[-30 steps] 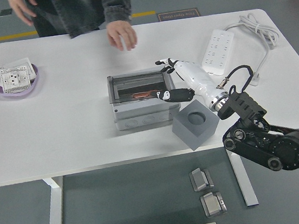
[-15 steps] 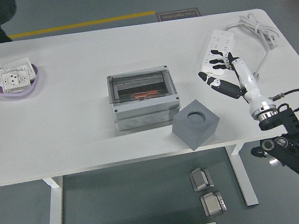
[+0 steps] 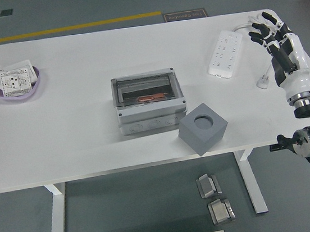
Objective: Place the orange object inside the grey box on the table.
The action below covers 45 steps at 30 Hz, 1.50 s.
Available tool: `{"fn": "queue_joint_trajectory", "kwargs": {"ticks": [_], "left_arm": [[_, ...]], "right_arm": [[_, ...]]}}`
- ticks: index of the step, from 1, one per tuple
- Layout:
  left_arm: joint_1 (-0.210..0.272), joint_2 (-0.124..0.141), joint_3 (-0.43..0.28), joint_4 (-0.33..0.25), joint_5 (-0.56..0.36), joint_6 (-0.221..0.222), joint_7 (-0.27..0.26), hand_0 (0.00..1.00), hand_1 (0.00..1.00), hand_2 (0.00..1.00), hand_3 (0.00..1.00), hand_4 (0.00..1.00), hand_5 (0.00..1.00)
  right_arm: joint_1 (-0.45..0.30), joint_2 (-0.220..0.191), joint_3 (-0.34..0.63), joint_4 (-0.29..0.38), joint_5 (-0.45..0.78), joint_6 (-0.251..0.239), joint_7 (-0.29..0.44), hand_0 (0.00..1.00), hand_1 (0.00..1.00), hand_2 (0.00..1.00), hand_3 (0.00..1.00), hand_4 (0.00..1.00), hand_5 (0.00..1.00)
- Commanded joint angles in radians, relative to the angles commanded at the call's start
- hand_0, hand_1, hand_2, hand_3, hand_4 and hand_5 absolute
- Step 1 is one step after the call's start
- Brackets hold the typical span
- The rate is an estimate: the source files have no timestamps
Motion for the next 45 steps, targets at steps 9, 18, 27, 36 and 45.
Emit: {"fn": "queue_joint_trajectory", "kwargs": {"ticks": [9, 18, 27, 36, 45], "left_arm": [[0.004, -0.003, -0.001, -0.003, -0.039, 0.087, -0.134, 0.714, 0.706, 0.684, 0.812, 0.749, 0.462], [0.012, -0.012, 0.018, -0.004, -0.180, 0.248, -0.407, 0.661, 0.649, 0.579, 0.662, 0.699, 0.404], [0.001, -0.008, 0.008, -0.003, -0.108, 0.152, -0.388, 0.582, 0.531, 0.465, 0.513, 0.579, 0.278], [-0.013, -0.024, 0.053, 0.017, -0.075, 0.062, -0.180, 0.634, 0.635, 0.552, 0.600, 0.606, 0.297], [-0.086, -0.050, 0.131, 0.030, -0.130, 0.107, -0.172, 0.650, 0.651, 0.586, 0.632, 0.625, 0.314]], "right_arm": [[-0.031, 0.001, 0.043, 0.035, 0.236, 0.130, 0.007, 0.770, 0.723, 0.762, 0.778, 0.986, 0.814], [-0.050, -0.008, 0.076, 0.041, 0.398, 0.224, 0.003, 0.805, 0.740, 0.794, 0.779, 0.993, 0.880], [-0.054, -0.006, 0.085, 0.039, 0.408, 0.256, -0.024, 0.791, 0.734, 0.788, 0.780, 0.989, 0.890], [-0.070, -0.004, 0.102, 0.039, 0.363, 0.246, -0.062, 0.778, 0.697, 0.746, 0.782, 0.985, 0.901], [-0.075, 0.002, 0.111, 0.036, 0.351, 0.238, -0.064, 0.757, 0.676, 0.731, 0.775, 0.952, 0.867]]}}
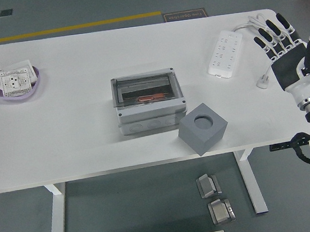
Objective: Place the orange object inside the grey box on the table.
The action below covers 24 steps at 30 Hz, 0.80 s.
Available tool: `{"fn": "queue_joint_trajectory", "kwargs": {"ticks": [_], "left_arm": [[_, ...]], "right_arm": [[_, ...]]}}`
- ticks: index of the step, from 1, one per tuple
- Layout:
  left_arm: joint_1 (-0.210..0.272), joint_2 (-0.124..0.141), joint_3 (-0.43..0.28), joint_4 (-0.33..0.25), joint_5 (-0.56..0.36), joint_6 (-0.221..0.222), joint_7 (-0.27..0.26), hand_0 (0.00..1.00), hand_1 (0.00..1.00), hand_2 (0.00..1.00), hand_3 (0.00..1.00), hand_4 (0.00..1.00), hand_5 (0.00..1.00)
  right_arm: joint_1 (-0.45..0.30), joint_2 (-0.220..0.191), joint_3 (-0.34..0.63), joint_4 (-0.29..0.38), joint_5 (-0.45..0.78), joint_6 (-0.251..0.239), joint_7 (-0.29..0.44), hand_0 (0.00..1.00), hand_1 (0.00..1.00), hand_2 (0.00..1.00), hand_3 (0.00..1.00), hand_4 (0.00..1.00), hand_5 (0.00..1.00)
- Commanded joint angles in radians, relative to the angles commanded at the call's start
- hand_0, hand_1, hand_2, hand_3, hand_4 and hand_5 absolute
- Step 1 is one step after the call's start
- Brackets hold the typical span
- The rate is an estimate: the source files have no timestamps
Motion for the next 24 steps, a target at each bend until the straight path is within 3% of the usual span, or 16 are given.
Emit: {"fn": "queue_joint_trajectory", "kwargs": {"ticks": [3, 9, 13, 14, 24], "left_arm": [[-0.027, -0.012, 0.042, 0.006, -0.020, -0.011, 0.023, 0.637, 0.633, 0.548, 0.598, 0.604, 0.287], [-0.049, -0.023, 0.100, 0.013, -0.076, 0.034, -0.046, 0.637, 0.636, 0.562, 0.607, 0.644, 0.331], [-0.051, -0.015, 0.113, 0.016, -0.094, 0.039, -0.058, 0.637, 0.636, 0.562, 0.607, 0.644, 0.331], [-0.050, -0.012, 0.116, 0.017, -0.097, 0.036, -0.053, 0.633, 0.635, 0.558, 0.602, 0.644, 0.332], [-0.031, 0.000, 0.155, 0.039, -0.100, -0.009, 0.076, 0.625, 0.624, 0.546, 0.590, 0.643, 0.330]], "right_arm": [[0.002, 0.001, 0.004, -0.003, -0.010, -0.009, -0.007, 0.740, 0.669, 0.728, 0.772, 0.953, 0.867], [0.006, 0.001, -0.003, -0.017, -0.063, -0.056, -0.036, 0.723, 0.664, 0.727, 0.768, 0.951, 0.859], [0.008, 0.002, -0.009, -0.023, -0.078, -0.065, -0.041, 0.723, 0.664, 0.727, 0.768, 0.951, 0.859], [0.009, 0.002, -0.010, -0.025, -0.079, -0.066, -0.042, 0.707, 0.655, 0.721, 0.764, 0.903, 0.790], [0.035, 0.002, -0.034, -0.038, -0.079, -0.076, -0.047, 0.706, 0.652, 0.719, 0.739, 0.859, 0.733]]}}
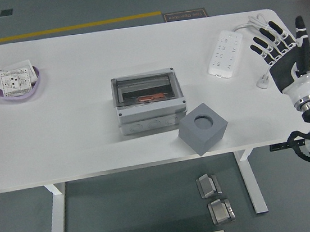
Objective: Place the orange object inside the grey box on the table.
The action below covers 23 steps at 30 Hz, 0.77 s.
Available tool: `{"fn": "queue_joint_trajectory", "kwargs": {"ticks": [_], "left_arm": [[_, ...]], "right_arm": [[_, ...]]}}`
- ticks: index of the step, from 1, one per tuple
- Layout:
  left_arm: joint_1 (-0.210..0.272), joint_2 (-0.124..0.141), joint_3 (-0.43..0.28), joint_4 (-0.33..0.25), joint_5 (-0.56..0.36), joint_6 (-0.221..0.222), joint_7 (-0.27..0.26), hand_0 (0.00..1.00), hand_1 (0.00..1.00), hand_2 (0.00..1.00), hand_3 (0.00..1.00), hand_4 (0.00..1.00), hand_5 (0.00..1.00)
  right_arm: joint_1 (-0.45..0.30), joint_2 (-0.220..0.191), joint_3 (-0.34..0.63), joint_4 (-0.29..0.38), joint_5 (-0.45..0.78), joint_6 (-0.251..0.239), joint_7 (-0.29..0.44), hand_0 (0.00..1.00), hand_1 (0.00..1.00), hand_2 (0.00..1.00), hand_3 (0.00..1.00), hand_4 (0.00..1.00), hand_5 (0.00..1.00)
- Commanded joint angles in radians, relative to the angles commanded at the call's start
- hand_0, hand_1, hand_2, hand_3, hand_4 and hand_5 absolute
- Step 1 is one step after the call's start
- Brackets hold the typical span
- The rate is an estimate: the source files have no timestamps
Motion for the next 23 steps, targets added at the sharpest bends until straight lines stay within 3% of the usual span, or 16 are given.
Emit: {"fn": "queue_joint_trajectory", "kwargs": {"ticks": [5, 15, 23], "left_arm": [[0.002, 0.001, -0.016, 0.003, 0.037, 0.017, 0.042, 0.634, 0.632, 0.556, 0.600, 0.642, 0.329], [0.003, 0.026, -0.110, -0.016, 0.130, 0.035, 0.069, 0.639, 0.640, 0.575, 0.619, 0.655, 0.342], [0.067, 0.035, -0.168, -0.015, 0.152, 0.022, 0.074, 0.640, 0.641, 0.578, 0.618, 0.662, 0.349]], "right_arm": [[0.015, 0.004, -0.016, -0.005, -0.004, -0.002, -0.001, 0.701, 0.650, 0.716, 0.737, 0.858, 0.734], [0.037, 0.003, -0.053, -0.005, -0.020, -0.010, -0.016, 0.698, 0.648, 0.715, 0.727, 0.850, 0.737], [0.048, 0.008, -0.089, -0.007, -0.047, -0.014, -0.031, 0.698, 0.647, 0.715, 0.725, 0.846, 0.738]]}}
